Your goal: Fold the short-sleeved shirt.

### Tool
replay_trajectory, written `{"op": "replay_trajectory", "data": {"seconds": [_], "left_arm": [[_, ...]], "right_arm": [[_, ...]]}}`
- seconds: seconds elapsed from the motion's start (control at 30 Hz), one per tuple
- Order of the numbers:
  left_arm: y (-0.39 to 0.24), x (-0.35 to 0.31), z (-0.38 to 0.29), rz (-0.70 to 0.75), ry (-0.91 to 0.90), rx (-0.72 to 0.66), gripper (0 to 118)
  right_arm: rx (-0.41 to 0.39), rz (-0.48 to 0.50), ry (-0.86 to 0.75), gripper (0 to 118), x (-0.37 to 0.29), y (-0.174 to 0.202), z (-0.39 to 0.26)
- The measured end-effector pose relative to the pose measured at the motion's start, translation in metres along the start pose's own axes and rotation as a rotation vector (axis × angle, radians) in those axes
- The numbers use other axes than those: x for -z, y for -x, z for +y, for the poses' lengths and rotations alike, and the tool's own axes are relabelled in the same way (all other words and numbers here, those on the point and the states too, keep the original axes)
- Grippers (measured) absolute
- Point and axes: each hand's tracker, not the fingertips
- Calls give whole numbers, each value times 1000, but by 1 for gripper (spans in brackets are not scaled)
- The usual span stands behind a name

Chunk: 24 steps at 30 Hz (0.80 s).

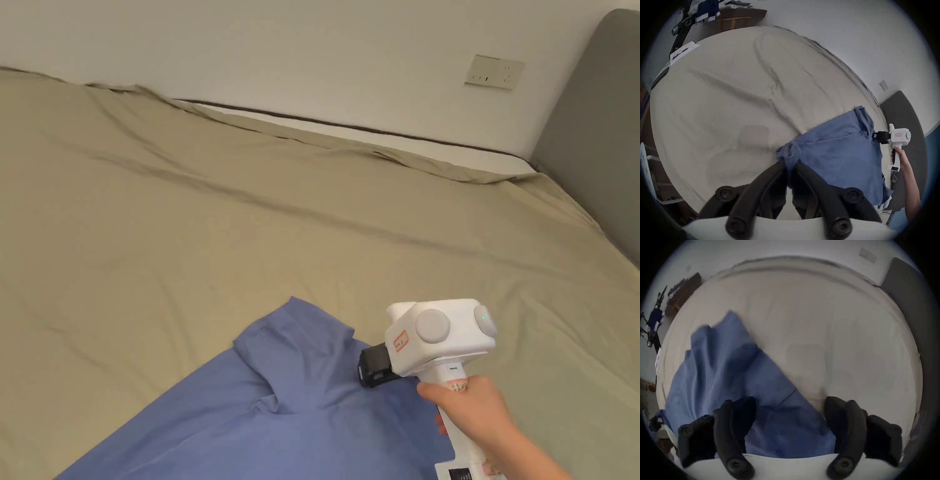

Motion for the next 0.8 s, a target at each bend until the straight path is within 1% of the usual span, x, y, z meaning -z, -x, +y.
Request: {"op": "replay_trajectory", "data": {"seconds": [0.03,0.07,0.1,0.13,0.17,0.27,0.3,0.33,0.4,0.53,0.63,0.7,0.77,0.8], "left_arm": [[-3,0,1,3,2,7,3],[-6,0,1,7,-8,13,3],[-10,-1,3,4,-13,17,3],[-14,-4,4,-3,-18,17,3],[-20,-7,6,-27,-35,24,3],[-50,-26,15,-119,-73,43,3],[-60,-33,18,-138,-95,64,3],[-71,-41,21,-154,-105,104,3],[-90,-58,31,-181,-147,170,3],[-133,-106,53,-254,-268,285,3],[-167,-155,75,-324,-367,361,3],[-190,-190,88,-340,-448,427,3],[-212,-226,100,-357,-523,465,3],[-220,-242,106,-366,-557,480,3]], "right_arm": [[-32,30,-22,46,-6,1,-2],[-65,-51,-71,5,-28,8,-9],[-94,-93,-129,4,-37,7,-16],[-80,-21,-134,4,-44,4,-22],[-43,12,-158,4,-53,2,-31],[-1,20,-300,4,-96,-3,-57],[19,34,-346,4,-111,-6,-68],[37,34,-389,4,-142,-2,-80],[46,19,-482,4,-181,-8,-107],[99,-22,-655,4,-264,-26,-157],[146,-83,-789,4,-331,-45,-185],[161,-142,-876,4,-375,-57,-201],[144,-206,-948,4,-423,-65,-208],[151,-223,-990,4,-442,-71,-211]]}}
